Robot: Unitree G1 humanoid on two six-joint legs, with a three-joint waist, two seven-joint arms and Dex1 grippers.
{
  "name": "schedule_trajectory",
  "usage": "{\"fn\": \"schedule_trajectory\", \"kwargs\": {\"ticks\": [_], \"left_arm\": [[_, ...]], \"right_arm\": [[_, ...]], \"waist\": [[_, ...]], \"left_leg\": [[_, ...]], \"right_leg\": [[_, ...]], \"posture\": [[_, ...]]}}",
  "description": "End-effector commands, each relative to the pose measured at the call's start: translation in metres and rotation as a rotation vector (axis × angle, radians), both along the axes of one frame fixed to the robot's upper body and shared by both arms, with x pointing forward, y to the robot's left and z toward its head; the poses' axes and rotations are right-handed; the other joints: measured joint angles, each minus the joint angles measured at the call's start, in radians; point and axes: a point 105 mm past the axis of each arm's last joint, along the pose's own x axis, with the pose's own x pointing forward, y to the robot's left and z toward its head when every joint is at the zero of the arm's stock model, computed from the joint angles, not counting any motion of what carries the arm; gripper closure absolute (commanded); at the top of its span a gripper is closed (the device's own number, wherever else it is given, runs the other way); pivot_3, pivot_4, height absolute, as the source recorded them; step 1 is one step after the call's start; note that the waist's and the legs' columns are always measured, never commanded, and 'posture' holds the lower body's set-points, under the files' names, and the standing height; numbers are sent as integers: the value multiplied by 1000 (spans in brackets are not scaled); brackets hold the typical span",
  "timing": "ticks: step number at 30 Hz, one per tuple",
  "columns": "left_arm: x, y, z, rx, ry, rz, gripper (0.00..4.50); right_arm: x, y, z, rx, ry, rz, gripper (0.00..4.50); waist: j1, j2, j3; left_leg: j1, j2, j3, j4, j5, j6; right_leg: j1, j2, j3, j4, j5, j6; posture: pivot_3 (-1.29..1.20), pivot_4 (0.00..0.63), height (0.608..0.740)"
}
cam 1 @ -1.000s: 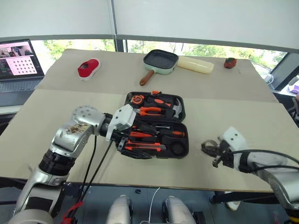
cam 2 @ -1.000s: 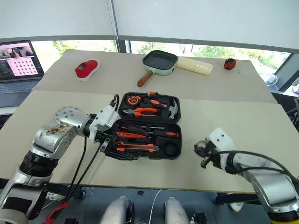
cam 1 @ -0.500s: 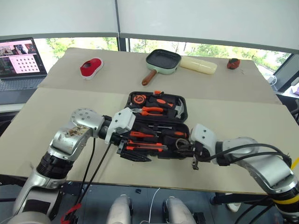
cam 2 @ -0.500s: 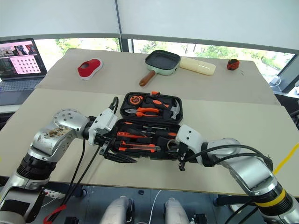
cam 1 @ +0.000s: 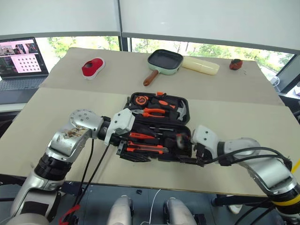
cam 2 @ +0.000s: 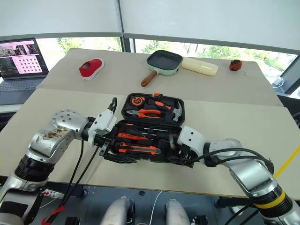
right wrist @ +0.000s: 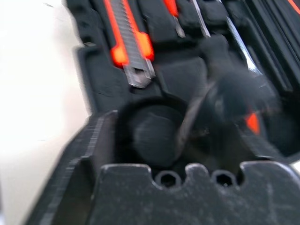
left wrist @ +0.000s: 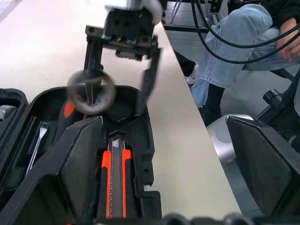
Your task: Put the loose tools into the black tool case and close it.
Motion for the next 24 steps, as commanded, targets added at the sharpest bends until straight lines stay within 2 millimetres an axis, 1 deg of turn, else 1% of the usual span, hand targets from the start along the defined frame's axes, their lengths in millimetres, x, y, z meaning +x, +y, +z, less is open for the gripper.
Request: {"fn": "schedule_trajectory", "kwargs": {"ticks": [1,4,8,10,12,16,20,22,23,24], "left_arm": [[-2,-1,8,-15,-53,-11,0],[0,-3,8,-21,-58,-12,0],[1,-5,7,-27,-62,-14,0],[1,-5,7,-28,-64,-16,0],[1,-5,6,-28,-66,-18,0],[1,-5,5,-27,-69,-22,0],[1,-5,4,-24,-73,-23,0],[2,-5,4,-19,-78,-23,0],[2,-4,3,-15,-81,-22,0],[3,-4,3,-12,-83,-21,0]], "right_arm": [[-6,3,12,31,2,24,56],[-7,1,16,30,1,23,56],[-3,-4,13,1,-19,1,56],[-2,-5,12,-5,-31,-9,56],[0,-3,15,9,-40,-17,56],[7,0,22,47,-69,-45,56],[24,4,24,138,-49,-130,56],[29,4,23,166,-33,-164,567],[30,3,22,171,-27,-174,749],[30,3,22,173,-25,-179,1070]], "waist": [[0,0,0],[0,0,0],[0,0,0],[0,0,0],[0,0,0],[0,0,0],[-2,0,0],[-1,0,0],[0,0,0],[2,0,0]], "left_leg": [[0,0,0,0,0,0],[0,0,0,1,0,0],[0,0,0,1,0,0],[0,0,0,1,0,0],[0,0,0,1,0,0],[0,0,0,0,0,0],[0,0,0,1,0,0],[0,0,0,1,0,0],[0,0,0,0,0,0],[0,0,0,0,0,0]], "right_leg": [[0,0,0,0,0,0],[0,0,0,1,0,0],[0,0,0,0,0,0],[0,0,0,0,0,0],[0,0,0,0,0,0],[0,0,0,0,0,0],[0,0,0,1,0,0],[0,0,0,1,0,0],[0,0,0,1,0,0],[0,0,0,1,0,0]], "posture": [[0,150,740],[0,150,740],[0,150,740],[0,150,740],[0,150,740],[0,150,740],[0,150,740],[0,150,740],[0,150,740],[0,150,740]]}}
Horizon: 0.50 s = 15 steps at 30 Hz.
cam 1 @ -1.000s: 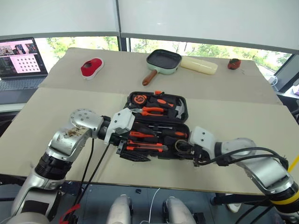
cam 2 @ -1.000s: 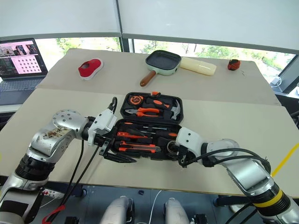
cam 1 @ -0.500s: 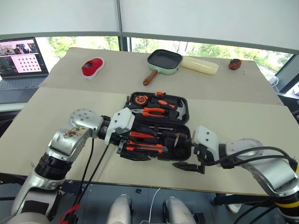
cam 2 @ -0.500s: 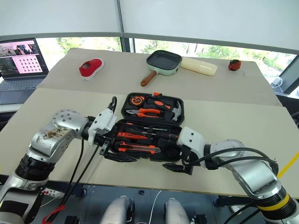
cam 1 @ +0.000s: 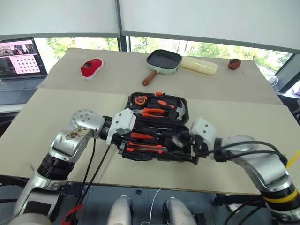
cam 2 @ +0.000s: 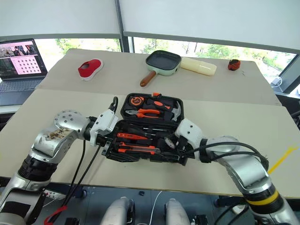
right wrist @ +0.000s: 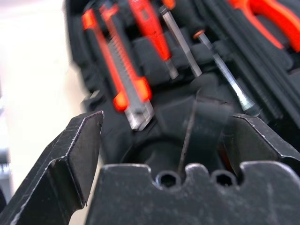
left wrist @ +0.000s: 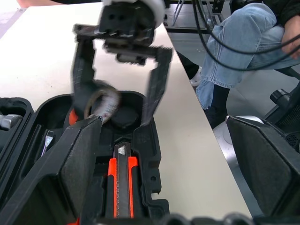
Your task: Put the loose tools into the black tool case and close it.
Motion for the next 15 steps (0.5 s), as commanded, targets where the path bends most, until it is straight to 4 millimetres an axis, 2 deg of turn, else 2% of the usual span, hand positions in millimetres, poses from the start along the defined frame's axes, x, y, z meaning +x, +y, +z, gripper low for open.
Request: {"fn": "schedule_trajectory", "kwargs": {"ticks": [1,2,5,8,12,15], "left_arm": [[0,0,4,6,-47,-17,0],[0,1,4,7,-47,-16,0],[0,3,3,10,-48,-13,0],[0,4,1,13,-47,-12,0],[0,4,1,14,-50,-10,0],[1,4,2,13,-53,-10,0]], "right_arm": [[6,-5,11,32,-18,-40,1338],[5,-4,13,38,-15,-37,1824],[0,-3,20,48,-13,-8,2733],[-9,-2,26,36,-13,47,3826],[-25,-2,25,-35,-11,144,3920],[-29,-3,23,-64,-19,162,3920]], "waist": [[2,0,0],[2,0,0],[0,0,0],[0,0,0],[0,0,0],[0,0,0]], "left_leg": [[0,0,0,0,0,0],[0,0,0,0,0,0],[0,0,0,0,0,0],[0,0,0,0,0,0],[0,0,0,0,0,0],[0,0,0,0,0,0]], "right_leg": [[0,0,0,0,0,0],[0,0,0,0,0,0],[0,0,0,0,0,0],[0,0,0,0,0,0],[0,0,0,0,0,0],[0,0,0,0,0,0]], "posture": [[0,150,740],[0,150,740],[0,150,740],[0,150,740],[0,150,740],[0,150,740]]}}
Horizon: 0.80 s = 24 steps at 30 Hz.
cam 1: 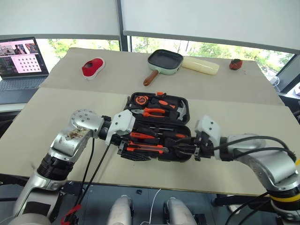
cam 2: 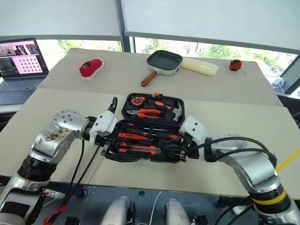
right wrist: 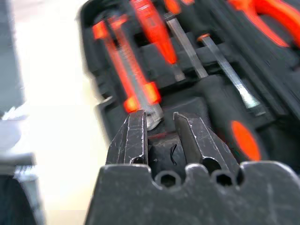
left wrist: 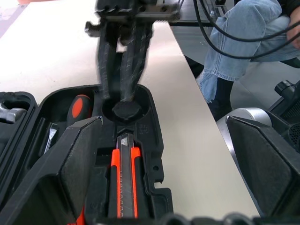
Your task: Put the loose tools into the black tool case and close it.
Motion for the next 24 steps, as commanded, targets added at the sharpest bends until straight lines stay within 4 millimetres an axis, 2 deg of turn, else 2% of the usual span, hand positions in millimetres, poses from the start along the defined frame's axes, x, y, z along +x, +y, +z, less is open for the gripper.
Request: {"fn": "schedule_trajectory", "kwargs": {"ticks": [1,8,9,10,12,17,24], "left_arm": [[0,0,5,-7,-34,-7,0],[0,-3,6,-13,-36,-9,0],[1,-3,6,-14,-36,-9,0],[1,-4,6,-14,-36,-8,0],[2,-4,6,-14,-36,-7,0],[3,-3,5,-13,-36,-2,0],[3,-1,5,-9,-38,0,0]], "right_arm": [[-5,3,7,-10,-61,41,3920],[15,4,10,-34,-243,11,3920],[15,6,11,-20,-251,15,2911],[15,7,12,-10,-256,17,2485],[11,11,13,8,-259,47,2006],[-11,9,14,26,-182,123,301],[-12,-13,2,-109,-180,134,301]], "waist": [[-1,0,0],[-1,0,0],[-1,0,0],[-1,0,0],[-1,0,0],[3,0,0],[0,0,0]], "left_leg": [[0,0,0,0,0,0],[0,0,0,0,0,0],[0,0,0,0,0,0],[0,0,0,0,0,0],[0,0,0,0,0,0],[0,0,0,0,0,0],[0,0,0,0,0,0]], "right_leg": [[0,0,0,0,0,0],[0,0,0,0,0,0],[-1,0,0,0,0,0],[-1,0,0,0,0,0],[0,0,0,0,0,0],[0,0,0,0,0,0],[0,0,0,0,0,0]], "posture": [[0,150,740],[0,150,740],[0,150,740],[0,150,740],[0,150,740],[0,150,740],[0,150,740]]}}
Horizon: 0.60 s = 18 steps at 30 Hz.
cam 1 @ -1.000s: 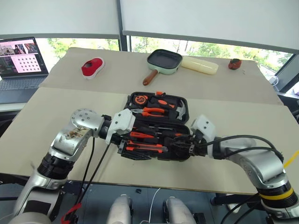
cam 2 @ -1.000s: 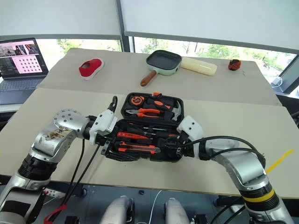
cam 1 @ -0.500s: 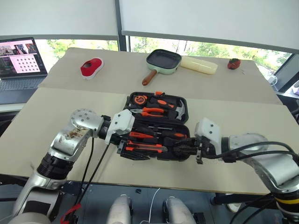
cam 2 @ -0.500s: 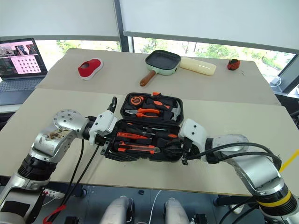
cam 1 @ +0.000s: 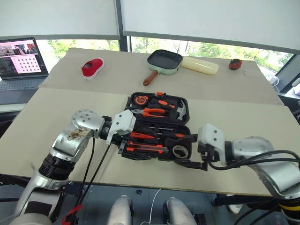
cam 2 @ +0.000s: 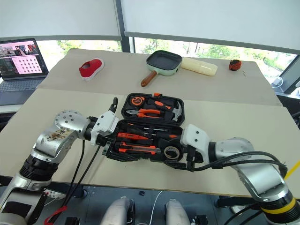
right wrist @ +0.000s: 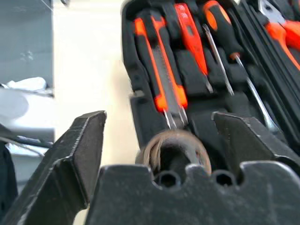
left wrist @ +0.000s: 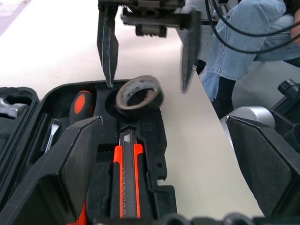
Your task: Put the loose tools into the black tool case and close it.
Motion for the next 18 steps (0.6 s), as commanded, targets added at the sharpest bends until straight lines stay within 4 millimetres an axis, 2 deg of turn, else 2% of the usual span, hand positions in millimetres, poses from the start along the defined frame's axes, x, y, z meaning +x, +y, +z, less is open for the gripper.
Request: {"fn": "schedule_trajectory", "kwargs": {"ticks": [1,3,7,16,18], "left_arm": [[0,-1,7,-13,-38,-17,0],[0,-1,7,-13,-39,-17,0],[0,-1,7,-12,-39,-17,0],[1,-1,7,-9,-44,-14,0],[1,-1,7,-6,-45,-12,0]], "right_arm": [[-4,-8,0,-73,-56,46,301],[-4,-9,-3,-90,-71,53,301],[-7,-6,-8,-90,-77,81,1391],[-2,4,-16,-96,-89,95,4419],[0,6,-10,-89,-98,106,4472]], "waist": [[0,0,0],[-1,0,0],[-1,0,0],[-1,0,0],[-1,0,0]], "left_leg": [[0,0,0,0,0,0],[0,0,0,0,0,0],[0,0,0,0,0,0],[0,0,0,0,0,0],[0,0,0,0,0,0]], "right_leg": [[0,0,0,0,0,0],[0,0,0,0,0,0],[0,0,0,0,0,0],[0,0,0,0,0,0],[0,0,0,0,0,0]], "posture": [[0,150,740],[0,150,740],[0,150,740],[0,150,740],[0,150,740]]}}
